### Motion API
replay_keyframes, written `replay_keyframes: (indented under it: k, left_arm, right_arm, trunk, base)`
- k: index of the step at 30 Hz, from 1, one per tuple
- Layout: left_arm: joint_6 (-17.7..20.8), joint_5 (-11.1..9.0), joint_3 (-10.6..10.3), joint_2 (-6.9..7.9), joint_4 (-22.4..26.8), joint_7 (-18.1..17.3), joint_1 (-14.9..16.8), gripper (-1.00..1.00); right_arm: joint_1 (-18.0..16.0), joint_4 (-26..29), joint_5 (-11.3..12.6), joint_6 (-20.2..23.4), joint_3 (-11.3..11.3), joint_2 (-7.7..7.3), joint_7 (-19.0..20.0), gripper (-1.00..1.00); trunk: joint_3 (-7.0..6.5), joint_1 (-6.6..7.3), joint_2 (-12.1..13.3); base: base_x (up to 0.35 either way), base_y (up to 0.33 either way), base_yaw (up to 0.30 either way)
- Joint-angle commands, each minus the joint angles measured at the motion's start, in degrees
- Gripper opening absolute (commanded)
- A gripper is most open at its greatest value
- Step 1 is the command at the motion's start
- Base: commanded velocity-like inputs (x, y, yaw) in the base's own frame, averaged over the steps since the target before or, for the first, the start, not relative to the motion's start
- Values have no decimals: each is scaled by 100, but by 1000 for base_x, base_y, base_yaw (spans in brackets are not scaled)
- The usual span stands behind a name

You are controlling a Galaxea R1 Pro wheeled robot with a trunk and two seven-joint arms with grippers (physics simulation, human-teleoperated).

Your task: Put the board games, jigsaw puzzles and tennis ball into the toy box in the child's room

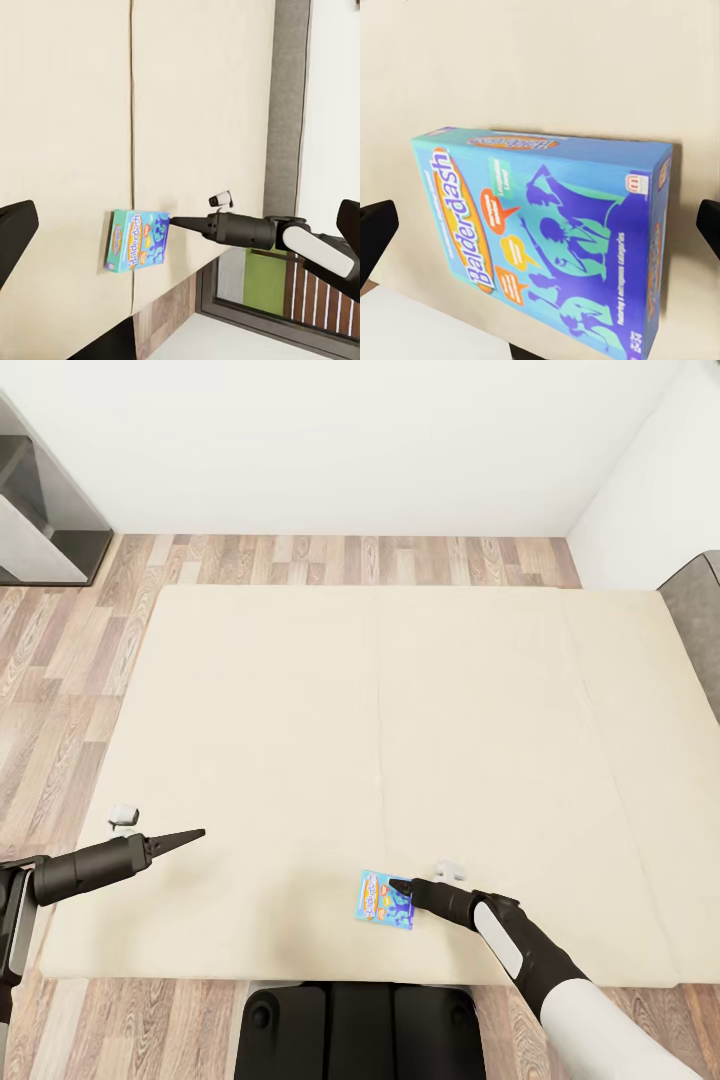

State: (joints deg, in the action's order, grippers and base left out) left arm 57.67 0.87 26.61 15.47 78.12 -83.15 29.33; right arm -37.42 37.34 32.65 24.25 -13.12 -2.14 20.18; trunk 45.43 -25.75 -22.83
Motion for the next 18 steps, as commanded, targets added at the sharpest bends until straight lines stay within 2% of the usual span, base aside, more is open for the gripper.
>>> replay_keyframes:
  k: [1,18]
  left_arm:
    - [60,10,2,0,2,-26,2,100]
    - [60,10,12,0,0,-26,2,100]
  right_arm:
    - [-2,4,32,17,-21,-6,-5,100]
    - [-2,1,28,10,-16,-6,-5,100]
  trunk:
    - [6,-3,-9]
    - [6,-3,-9]
  base:
    - [0,0,0]
    - [0,0,0]
